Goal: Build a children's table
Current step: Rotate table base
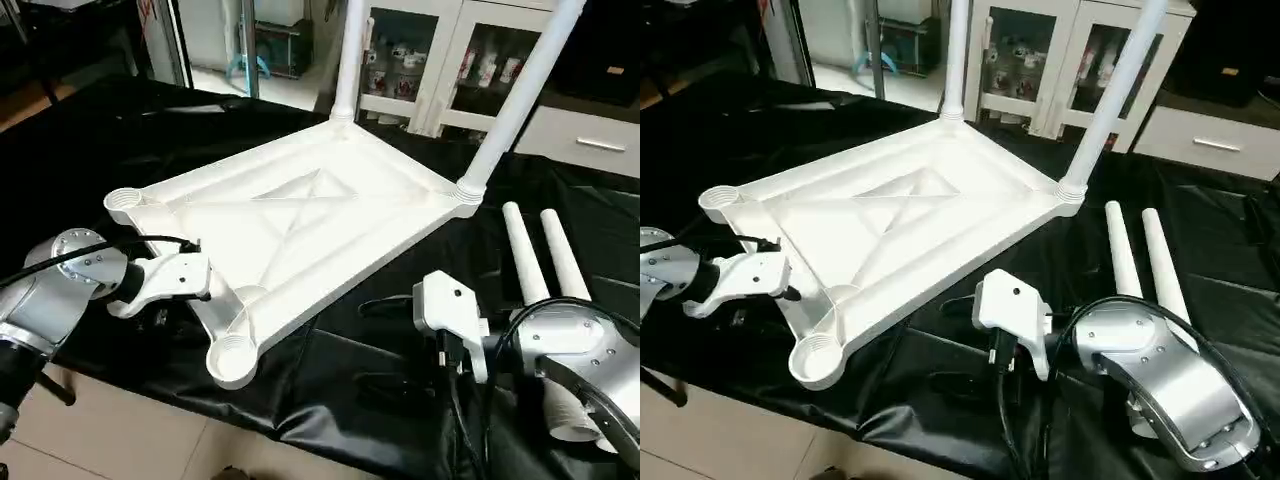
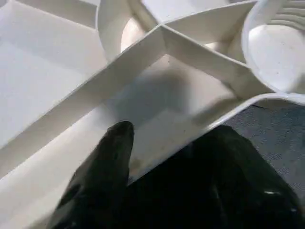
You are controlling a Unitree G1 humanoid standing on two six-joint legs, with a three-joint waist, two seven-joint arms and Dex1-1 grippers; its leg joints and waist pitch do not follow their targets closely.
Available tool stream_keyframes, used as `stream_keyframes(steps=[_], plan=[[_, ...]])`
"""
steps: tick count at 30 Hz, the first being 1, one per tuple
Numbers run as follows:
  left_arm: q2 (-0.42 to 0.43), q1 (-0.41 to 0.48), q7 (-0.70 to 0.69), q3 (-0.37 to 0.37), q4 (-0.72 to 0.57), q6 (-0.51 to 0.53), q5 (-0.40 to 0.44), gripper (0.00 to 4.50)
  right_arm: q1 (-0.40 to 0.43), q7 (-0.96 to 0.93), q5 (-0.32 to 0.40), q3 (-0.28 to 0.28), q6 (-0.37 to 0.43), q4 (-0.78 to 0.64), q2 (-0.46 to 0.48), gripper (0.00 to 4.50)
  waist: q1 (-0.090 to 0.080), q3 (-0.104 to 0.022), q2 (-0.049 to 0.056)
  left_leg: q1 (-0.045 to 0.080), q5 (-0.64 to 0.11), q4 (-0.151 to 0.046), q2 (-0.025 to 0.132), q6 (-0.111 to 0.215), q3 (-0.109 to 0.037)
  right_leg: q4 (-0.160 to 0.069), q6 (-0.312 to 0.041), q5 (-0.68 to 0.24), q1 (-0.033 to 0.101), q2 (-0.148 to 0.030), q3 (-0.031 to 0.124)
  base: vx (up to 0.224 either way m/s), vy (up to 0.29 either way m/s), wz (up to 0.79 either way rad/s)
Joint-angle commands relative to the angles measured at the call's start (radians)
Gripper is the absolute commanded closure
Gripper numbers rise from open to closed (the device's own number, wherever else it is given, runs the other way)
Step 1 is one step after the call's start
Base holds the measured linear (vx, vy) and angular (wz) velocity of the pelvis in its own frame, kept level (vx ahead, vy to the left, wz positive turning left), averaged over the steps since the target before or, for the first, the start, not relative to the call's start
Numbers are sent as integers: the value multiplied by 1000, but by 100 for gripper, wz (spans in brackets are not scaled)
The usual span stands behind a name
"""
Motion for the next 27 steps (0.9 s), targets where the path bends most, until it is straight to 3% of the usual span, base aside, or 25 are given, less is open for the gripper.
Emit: stream_keyframes(steps=[1, 6, 9, 14, 20, 24, 26, 27], plan=[[-19, -14, 28, 1, 1, 34, 4, 210, -13, -6, -4, 5, 5, -6, -1, 32, -2, -55, 15, 17, -335, -83, 11, -37, 2, -70, -173, -299, 32, -26, 28, 0, 0, 0], [-54, -5, 80, 9, 7, 67, 14, 243, -21, -16, -7, 7, 2, 4, 9, 32, -4, -49, 12, 18, -387, -86, 9, -43, -1, -80, -149, -396, 31, -27, 27, 0, 0, 0], [-61, -1, 89, 7, 4, 74, 17, 258, -22, -18, -9, 8, 2, 6, 11, 32, -8, -48, 11, 18, -412, -86, 7, -43, -6, -89, -118, -475, 30, -30, 25, 0, 0, 0], [-76, 7, 127, 5, -8, 132, 39, 298, -24, -18, -13, 7, 0, 11, 15, 32, -15, -46, 9, 18, -427, -86, 5, -40, -10, -97, -92, -532, 27, -29, 22, 0, 0, 0], [-155, 19, 242, 34, -26, 294, 52, 325, -29, -24, -22, 8, -6, 21, 21, 32, -23, -43, 10, 23, -460, -81, 1, -37, -14, -108, -69, -608, 20, -26, 13, 0, 0, 0], [-197, 37, 294, 36, -48, 367, 58, 341, -30, -26, -27, 10, -9, 25, 26, 32, -33, -40, 9, 22, -490, -78, -5, -31, -21, -126, -35, -688, 19, -27, -1, 0, 0, 0], [-238, 82, 316, 10, -94, 423, 65, 356, -34, -30, -30, 13, -12, 32, 33, 32, -43, -37, 13, 14, -510, -86, -2, -32, -33, -131, -25, -700, 31, -31, -14, 0, 0, 0], [-241, 86, 316, 7, -98, 426, 64, 359, -35, -31, -30, 13, -12, 33, 33, 32, -46, -34, 15, 14, -529, -87, -3, -28, -35, -137, -20, -708, 30, -29, -20, -22, 31, -18]])
